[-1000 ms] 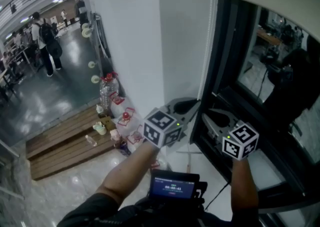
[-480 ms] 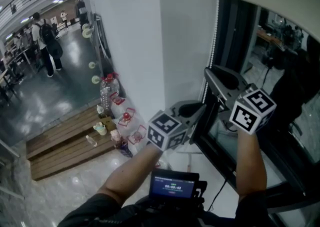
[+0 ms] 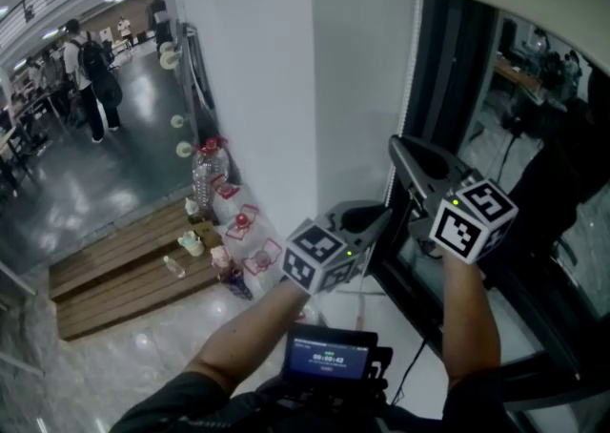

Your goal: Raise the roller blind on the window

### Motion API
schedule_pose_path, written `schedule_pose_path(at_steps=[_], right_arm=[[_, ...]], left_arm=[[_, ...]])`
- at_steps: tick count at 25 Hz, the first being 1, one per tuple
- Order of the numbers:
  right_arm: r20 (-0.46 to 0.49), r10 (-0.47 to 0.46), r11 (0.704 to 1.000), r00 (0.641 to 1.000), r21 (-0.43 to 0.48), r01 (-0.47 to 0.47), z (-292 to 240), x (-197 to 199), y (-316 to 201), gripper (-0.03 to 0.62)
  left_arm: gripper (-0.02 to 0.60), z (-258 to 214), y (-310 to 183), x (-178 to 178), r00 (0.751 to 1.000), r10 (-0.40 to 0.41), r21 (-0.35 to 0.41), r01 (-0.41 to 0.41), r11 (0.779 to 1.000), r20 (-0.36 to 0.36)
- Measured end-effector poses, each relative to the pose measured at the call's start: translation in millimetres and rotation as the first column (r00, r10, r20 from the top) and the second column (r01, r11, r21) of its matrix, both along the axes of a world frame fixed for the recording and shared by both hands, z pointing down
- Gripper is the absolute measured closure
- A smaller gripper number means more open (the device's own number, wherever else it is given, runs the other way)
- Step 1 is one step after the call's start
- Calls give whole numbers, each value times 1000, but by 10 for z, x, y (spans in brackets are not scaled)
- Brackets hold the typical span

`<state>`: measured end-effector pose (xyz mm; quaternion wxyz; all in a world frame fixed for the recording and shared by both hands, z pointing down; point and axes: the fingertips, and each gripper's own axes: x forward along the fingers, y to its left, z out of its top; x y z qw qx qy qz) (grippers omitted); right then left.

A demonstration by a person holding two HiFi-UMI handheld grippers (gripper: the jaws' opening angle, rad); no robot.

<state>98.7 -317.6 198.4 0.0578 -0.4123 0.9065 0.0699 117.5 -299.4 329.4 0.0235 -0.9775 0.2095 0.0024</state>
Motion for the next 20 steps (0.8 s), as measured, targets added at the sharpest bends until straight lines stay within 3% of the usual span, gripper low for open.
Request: schedule_pose_path(at_steps=[11,20], right_arm=[[51,-12,994,999,-109,17,694,37,-34,579],[5,49,990,999,-131,-48,846,25,-28,582]], left_arm=[[571,599,-34,-12,999,4,-96,1,995,45],[571,774,-63,-9,997,-10,-115,18,993,72]])
